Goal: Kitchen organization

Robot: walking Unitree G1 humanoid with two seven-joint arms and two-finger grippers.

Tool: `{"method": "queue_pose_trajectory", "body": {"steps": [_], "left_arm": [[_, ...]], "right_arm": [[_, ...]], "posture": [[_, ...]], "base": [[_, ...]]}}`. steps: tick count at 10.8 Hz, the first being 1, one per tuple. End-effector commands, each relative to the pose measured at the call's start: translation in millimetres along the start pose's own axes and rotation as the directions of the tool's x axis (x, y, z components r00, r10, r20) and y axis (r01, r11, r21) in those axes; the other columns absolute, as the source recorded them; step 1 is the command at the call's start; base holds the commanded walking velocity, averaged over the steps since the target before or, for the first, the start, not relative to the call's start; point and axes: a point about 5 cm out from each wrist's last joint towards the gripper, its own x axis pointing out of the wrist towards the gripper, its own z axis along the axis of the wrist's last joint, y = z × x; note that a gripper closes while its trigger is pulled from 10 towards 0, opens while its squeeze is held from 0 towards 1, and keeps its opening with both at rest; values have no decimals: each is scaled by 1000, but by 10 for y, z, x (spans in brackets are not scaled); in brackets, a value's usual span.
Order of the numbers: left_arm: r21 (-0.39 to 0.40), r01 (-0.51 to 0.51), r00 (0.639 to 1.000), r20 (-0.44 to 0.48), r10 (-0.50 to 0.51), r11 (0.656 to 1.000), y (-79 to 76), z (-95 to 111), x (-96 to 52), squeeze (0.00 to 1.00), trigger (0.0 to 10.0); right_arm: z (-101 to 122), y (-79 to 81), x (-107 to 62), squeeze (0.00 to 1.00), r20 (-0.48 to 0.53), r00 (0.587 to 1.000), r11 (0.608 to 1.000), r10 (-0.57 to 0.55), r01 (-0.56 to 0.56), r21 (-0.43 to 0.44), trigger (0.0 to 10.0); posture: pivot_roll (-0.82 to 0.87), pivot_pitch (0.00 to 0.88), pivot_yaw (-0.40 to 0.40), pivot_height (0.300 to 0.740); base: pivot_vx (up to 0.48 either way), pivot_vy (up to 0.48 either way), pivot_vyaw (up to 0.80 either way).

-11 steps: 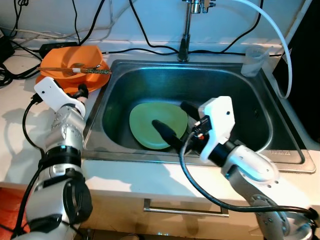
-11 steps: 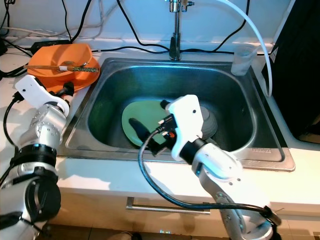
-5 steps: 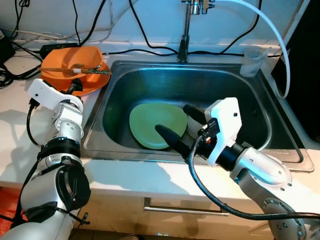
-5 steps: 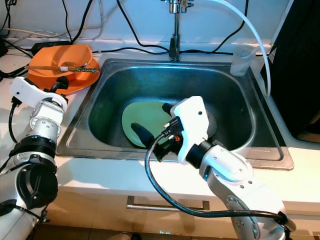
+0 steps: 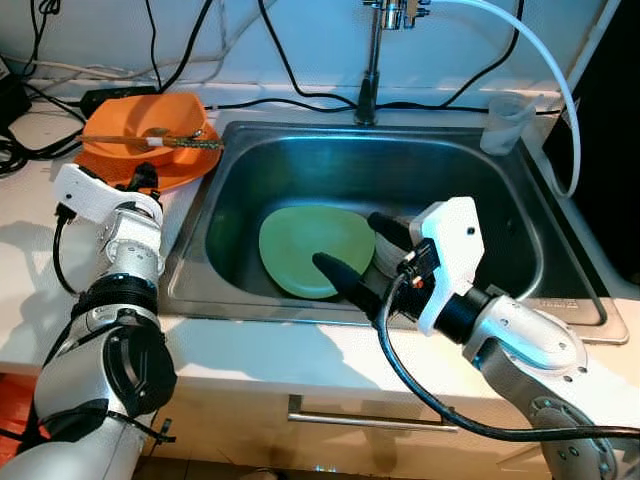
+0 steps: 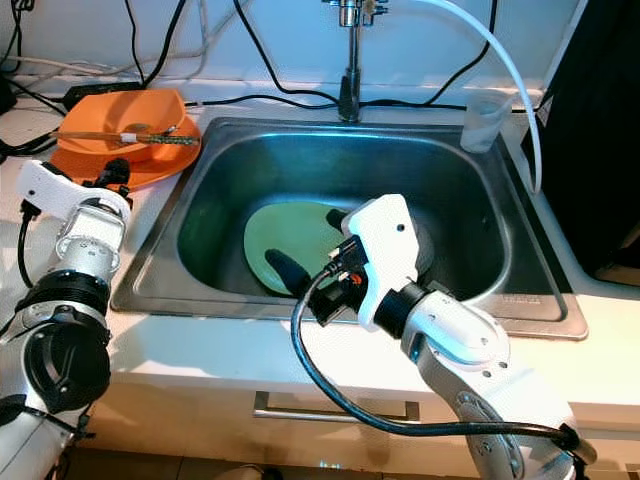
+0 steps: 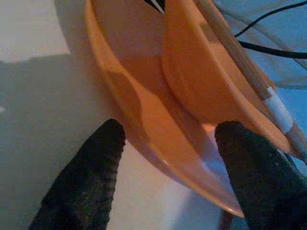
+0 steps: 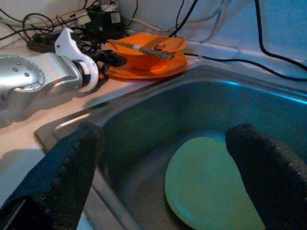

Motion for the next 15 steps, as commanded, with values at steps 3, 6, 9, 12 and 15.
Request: {"method": "queue_pose_trajectory", "body": {"steps": [3, 6, 9, 12, 15], "left_arm": [[-11, -94, 988, -126, 92, 995, 197, -255, -26, 0, 0], [-13, -117, 982, -148, 114, 993, 216, -272, -26, 0, 0], [-17, -137, 976, -173, 132, 990, 242, -320, -37, 0, 0], [-17, -147, 973, -181, 142, 989, 236, -337, -40, 0, 0], [-14, -151, 973, -180, 146, 988, 222, -323, -35, 0, 0]], "right_arm": [[51, 15, 6, 180, 17, 1000, 1000, 5, -4, -20, 10000], [65, 8, 15, 176, 23, 1000, 1000, 2, -2, -26, 10000], [62, 11, 9, 176, 22, 1000, 1000, -3, 3, -29, 10000], [61, -2, 3, 176, 21, 1000, 999, -8, 8, -34, 10000], [60, -12, 12, 176, 24, 1000, 999, -11, 12, -36, 10000]], "posture": [[-200, 62, 37, 740], [-202, 58, 41, 740], [-207, 57, 41, 740], [-209, 50, 43, 740], [-206, 47, 45, 740]], "base": [[0, 0, 0], [0, 0, 0], [0, 0, 0], [0, 0, 0], [0, 0, 0]]}}
